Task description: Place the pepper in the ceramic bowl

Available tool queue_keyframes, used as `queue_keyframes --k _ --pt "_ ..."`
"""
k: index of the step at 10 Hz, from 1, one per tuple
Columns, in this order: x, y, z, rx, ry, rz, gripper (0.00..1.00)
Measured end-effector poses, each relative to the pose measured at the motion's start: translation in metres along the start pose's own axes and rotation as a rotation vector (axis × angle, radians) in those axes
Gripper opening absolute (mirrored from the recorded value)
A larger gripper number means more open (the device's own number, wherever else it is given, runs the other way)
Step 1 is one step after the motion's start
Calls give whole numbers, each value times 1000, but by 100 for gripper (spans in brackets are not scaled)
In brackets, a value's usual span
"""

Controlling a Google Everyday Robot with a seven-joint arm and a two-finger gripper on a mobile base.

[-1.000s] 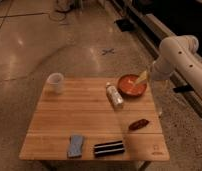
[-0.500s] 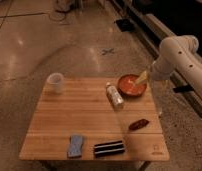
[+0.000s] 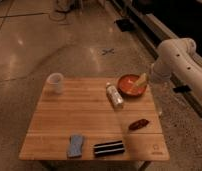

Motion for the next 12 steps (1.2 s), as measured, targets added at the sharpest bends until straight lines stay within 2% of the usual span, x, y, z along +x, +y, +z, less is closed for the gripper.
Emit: queue_keyframes --k 2,5,9,12 --pt "-11 -1 26 -10 -35 24 80" --pt "-24 6 67 -20 -77 105 80" --pt "-36 23 126 -25 -123 286 80" --pt "-54 32 160 -19 -167 359 80"
